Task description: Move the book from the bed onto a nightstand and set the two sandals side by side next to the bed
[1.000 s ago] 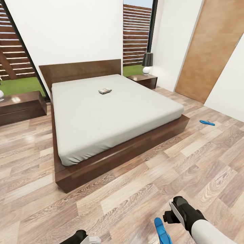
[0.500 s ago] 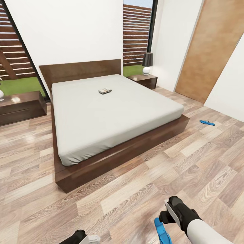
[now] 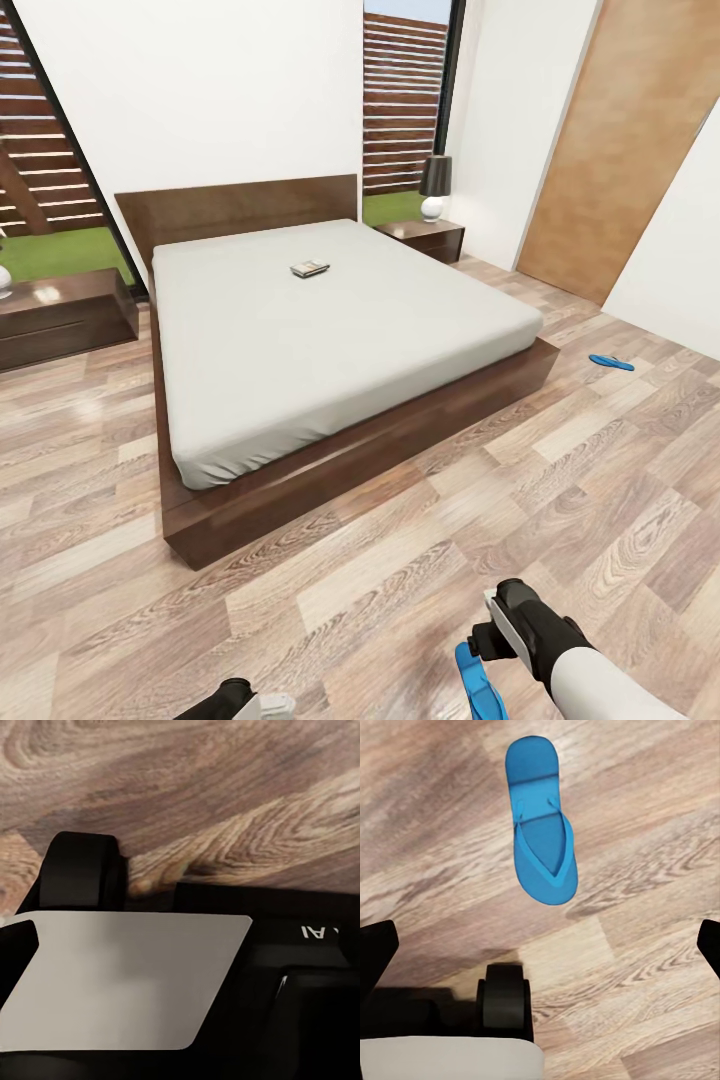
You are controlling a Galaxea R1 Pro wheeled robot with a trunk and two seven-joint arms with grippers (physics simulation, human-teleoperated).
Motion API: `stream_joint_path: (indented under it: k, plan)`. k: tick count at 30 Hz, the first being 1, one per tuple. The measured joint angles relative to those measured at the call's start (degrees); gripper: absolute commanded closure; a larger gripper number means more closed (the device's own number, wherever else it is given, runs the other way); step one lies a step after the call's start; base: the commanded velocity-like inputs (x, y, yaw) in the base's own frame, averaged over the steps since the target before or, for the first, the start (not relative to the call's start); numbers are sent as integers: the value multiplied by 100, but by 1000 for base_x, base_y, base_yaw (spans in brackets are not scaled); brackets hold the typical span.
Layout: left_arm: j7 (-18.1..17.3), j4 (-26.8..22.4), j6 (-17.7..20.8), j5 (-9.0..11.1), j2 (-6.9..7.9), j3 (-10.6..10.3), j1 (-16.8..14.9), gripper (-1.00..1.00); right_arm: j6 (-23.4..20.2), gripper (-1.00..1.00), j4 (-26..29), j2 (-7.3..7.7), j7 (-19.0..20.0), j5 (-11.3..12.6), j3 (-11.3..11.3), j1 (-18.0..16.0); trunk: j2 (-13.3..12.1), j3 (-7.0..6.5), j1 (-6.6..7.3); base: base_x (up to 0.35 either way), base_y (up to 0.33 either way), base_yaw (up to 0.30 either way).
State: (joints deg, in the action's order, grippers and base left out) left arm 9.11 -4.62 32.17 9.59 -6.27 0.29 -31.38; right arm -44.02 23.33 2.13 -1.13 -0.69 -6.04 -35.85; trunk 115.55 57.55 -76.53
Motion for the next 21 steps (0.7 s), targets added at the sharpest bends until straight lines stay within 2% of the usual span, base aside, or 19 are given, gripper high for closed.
stream_joint_path:
  k: [11, 16, 21]
  plan:
    - [0, 3, 17, -7, -29, 0, 0, -100, 3, -100, -3, 13, -5, -5, 1, 0, 0, 0, 0, 0, 0, 0]
    - [-4, 6, 22, -6, -31, 3, 0, -100, 3, -100, -4, 17, -1, -5, 5, 0, 199, 89, -109, 0, 0, 0]
    - [0, 7, 26, -8, -36, 2, 0, -100, 4, -100, -2, 19, -1, -6, 7, 0, 201, 90, -110, 0, 0, 0]
